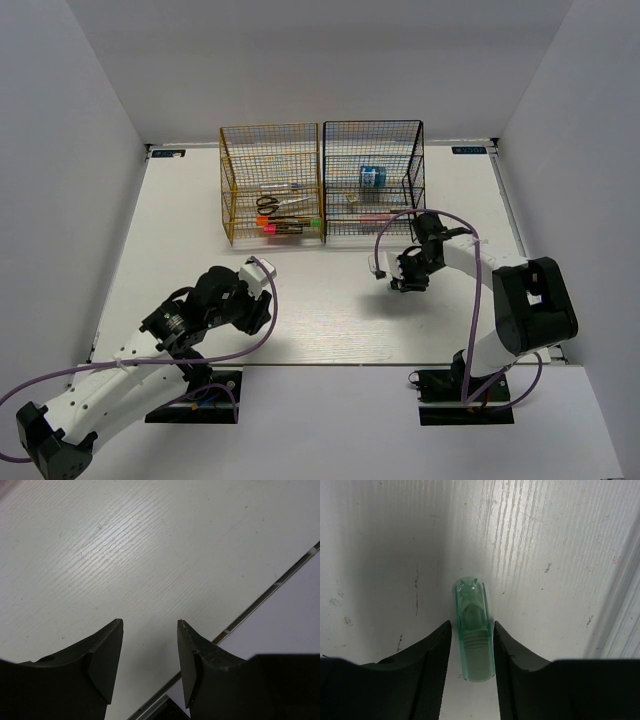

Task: Sort the stationery into containers
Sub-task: Pick up the stationery from the center of the board, then place the stationery in the storage box.

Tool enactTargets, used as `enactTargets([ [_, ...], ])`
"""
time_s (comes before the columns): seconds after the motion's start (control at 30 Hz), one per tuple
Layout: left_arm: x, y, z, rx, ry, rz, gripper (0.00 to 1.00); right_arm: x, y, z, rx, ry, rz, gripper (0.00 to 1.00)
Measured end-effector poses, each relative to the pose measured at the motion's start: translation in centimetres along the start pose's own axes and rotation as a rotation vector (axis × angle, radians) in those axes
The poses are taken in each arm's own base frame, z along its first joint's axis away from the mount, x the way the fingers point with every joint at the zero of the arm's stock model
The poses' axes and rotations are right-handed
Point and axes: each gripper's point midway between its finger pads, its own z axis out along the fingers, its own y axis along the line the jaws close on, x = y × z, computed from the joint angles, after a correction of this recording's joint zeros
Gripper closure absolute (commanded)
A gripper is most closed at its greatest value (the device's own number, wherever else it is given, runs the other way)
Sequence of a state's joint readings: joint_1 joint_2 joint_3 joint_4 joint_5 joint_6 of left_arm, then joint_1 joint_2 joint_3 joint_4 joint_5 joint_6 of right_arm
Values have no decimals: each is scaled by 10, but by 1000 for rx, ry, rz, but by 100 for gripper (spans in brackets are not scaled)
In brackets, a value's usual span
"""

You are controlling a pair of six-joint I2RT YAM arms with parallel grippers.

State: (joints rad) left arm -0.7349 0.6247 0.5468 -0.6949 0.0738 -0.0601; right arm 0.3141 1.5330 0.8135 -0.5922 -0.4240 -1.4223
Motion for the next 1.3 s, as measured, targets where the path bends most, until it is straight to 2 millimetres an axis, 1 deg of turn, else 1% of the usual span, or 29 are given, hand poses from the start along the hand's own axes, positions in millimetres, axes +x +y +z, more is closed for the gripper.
enactTargets([
  [0.07, 0, 0, 0, 2, 0, 0, 42, 1, 0, 0, 1, 6, -3, 64],
  [0.1, 0, 0, 0, 2, 0, 0, 42, 1, -1, 0, 3, 8, -5, 69],
  [0.13, 0, 0, 0, 2, 1, 0, 42, 2, -2, 0, 8, 12, -10, 79],
  [0.23, 0, 0, 0, 2, 1, 0, 42, 3, -6, -1, 21, 19, -20, 92],
  [0.3, 0, 0, 0, 3, 1, 0, 42, 2, -6, -1, 21, 16, -20, 96],
  [0.37, 0, 0, 0, 3, 1, 0, 42, 0, -4, -3, 12, 10, -4, 97],
  [0.43, 0, -1, 0, 3, 1, 0, 42, -9, -6, -11, 20, -11, 15, 97],
  [0.47, 0, -1, 0, 3, 1, 0, 42, -16, -12, -18, 41, -29, 24, 100],
  [0.5, 0, -1, 0, 3, 2, 0, 42, -25, -20, -26, 71, -49, 30, 100],
  [0.63, 1, -1, 0, 4, 4, 0, 42, -67, -71, -74, 273, -143, 50, 100],
  [0.73, 1, -1, 1, 4, 7, -1, 42, -90, -105, -109, 427, -196, 79, 100],
  [0.8, 1, -1, 1, 4, 9, -1, 42, -96, -121, -123, 497, -208, 98, 100],
  [0.87, 2, -1, 1, 4, 10, -1, 42, -96, -134, -130, 547, -201, 122, 100],
  [0.93, 2, -1, 1, 4, 12, -1, 42, -92, -145, -131, 573, -176, 140, 100],
  [1.0, 2, -1, 2, 4, 14, -1, 42, -86, -156, -128, 585, -145, 157, 100],
  [1.07, 2, -1, 2, 4, 15, -1, 42, -79, -167, -123, 600, -109, 166, 91],
  [1.13, 2, -1, 2, 4, 16, -1, 42, -71, -174, -117, 613, -74, 170, 64],
  [1.17, 2, -1, 2, 4, 16, -1, 42, -67, -176, -114, 614, -57, 171, 46],
  [1.2, 2, -1, 2, 4, 17, -1, 42, -63, -177, -111, 615, -40, 175, 31],
  [1.23, 2, -1, 2, 4, 17, -1, 42, -60, -179, -109, 616, -25, 173, 22],
  [1.27, 2, 0, 2, 3, 17, -1, 42, -58, -179, -107, 618, -18, 179, 19],
  [1.3, 2, 0, 2, 3, 17, -1, 42, -56, -180, -107, 620, -13, 178, 19],
])
